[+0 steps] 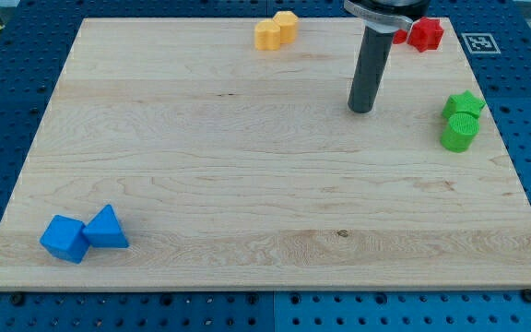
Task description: Slide yellow hexagon and yellow heart left a bit
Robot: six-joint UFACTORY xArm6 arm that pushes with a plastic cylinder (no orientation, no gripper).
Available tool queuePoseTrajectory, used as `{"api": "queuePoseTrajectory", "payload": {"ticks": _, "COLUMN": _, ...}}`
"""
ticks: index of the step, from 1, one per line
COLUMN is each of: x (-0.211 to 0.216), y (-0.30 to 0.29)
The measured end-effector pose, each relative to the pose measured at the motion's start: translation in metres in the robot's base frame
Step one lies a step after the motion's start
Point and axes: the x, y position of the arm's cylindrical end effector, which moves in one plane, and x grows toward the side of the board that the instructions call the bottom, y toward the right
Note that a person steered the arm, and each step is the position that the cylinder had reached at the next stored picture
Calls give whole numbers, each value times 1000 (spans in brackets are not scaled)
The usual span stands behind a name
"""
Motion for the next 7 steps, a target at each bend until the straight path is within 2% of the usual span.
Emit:
{"api": "queuePoseTrajectory", "payload": {"ticks": 3, "x": -7, "y": 0}}
{"api": "queuePoseTrajectory", "payload": {"ticks": 5, "x": -95, "y": 8}}
{"api": "queuePoseTrajectory", "payload": {"ticks": 6, "x": -104, "y": 8}}
{"api": "queuePoseTrajectory", "payload": {"ticks": 7, "x": -130, "y": -14}}
